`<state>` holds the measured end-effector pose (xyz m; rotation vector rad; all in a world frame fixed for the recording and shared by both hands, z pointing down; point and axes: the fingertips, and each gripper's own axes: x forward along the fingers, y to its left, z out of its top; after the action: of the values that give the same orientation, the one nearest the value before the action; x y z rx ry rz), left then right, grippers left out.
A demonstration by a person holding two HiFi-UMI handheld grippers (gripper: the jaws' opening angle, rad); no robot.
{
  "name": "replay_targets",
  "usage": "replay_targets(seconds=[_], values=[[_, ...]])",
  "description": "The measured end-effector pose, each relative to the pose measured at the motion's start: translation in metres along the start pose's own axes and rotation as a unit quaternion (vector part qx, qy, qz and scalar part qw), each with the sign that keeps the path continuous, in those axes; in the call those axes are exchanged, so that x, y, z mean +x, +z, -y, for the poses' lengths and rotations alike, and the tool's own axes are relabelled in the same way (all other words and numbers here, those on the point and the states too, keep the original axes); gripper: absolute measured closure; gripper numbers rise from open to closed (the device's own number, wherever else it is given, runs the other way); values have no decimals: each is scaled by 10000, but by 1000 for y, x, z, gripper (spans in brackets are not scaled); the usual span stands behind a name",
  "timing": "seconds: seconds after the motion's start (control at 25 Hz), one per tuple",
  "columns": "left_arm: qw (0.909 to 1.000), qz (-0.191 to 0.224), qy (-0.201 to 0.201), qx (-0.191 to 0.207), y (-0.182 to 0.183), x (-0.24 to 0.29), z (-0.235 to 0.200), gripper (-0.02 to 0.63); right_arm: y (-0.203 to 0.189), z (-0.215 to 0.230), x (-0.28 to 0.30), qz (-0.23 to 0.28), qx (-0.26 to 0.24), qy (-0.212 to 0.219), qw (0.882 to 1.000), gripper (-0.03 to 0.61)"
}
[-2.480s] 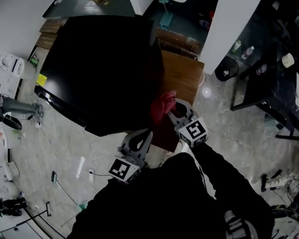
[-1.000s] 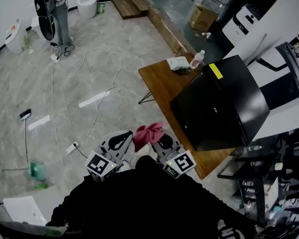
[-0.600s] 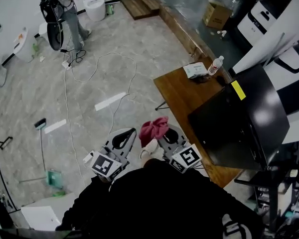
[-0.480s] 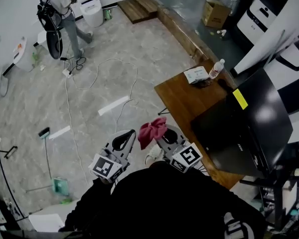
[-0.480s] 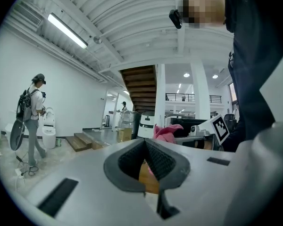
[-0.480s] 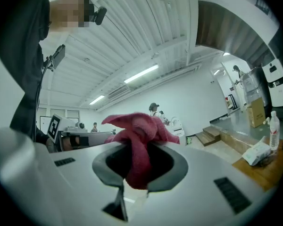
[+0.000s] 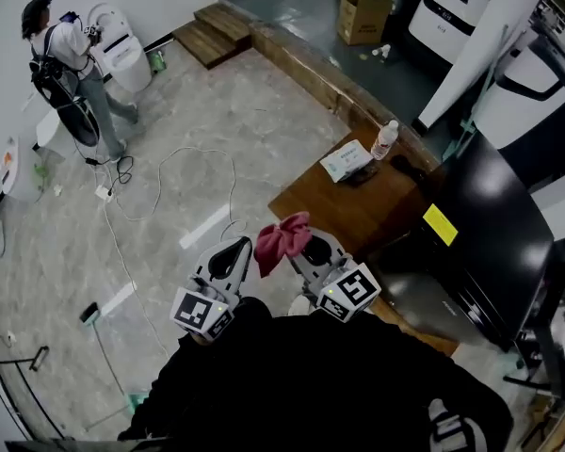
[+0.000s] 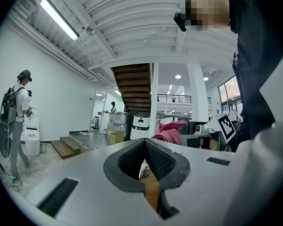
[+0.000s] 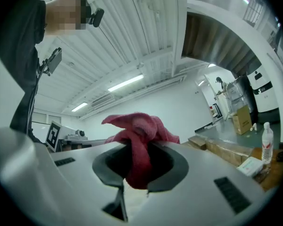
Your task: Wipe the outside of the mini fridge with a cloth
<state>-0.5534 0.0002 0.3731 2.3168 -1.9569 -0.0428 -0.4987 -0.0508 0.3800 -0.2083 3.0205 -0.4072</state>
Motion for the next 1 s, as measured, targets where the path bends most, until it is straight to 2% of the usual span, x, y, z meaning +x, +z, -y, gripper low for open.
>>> replay_targets(seconds=[0.12, 0.32, 0.48, 0.6, 0.68, 0.76, 0.84, 0.92, 1.0], values=[[9992, 2, -408, 16, 9, 48, -20, 607, 14, 34, 18, 176, 55, -301, 9994, 502], [9885, -71, -1513, -49, 13, 152, -57, 607, 35, 117, 44, 494, 134, -1363, 9893, 502], [9702, -204, -2408, -165, 8, 228, -74, 607, 47, 184, 55, 744, 181, -2234, 9717, 502], [9510, -281, -3076, -112, 16, 278, -81, 607, 61, 232, 60, 1124, 457, -2911, 9490, 502], [9367, -207, -3494, -105, 26, 309, -83, 607, 73, 261, 56, 1503, 715, -3380, 9263, 502], [9209, -140, -3895, -94, 37, 345, -79, 607, 86, 293, 43, 1958, 892, -3874, 8964, 502], [9027, -112, -4301, -47, 44, 378, -68, 607, 102, 324, 20, 2584, 1111, -4360, 8549, 502], [8836, -69, -4682, 14, 48, 402, -52, 607, 121, 344, -8, 3352, 1287, -4715, 8054, 502], [8665, -5, -4991, 84, 54, 423, -36, 607, 143, 357, -33, 3980, 1196, -4918, 7651, 503]])
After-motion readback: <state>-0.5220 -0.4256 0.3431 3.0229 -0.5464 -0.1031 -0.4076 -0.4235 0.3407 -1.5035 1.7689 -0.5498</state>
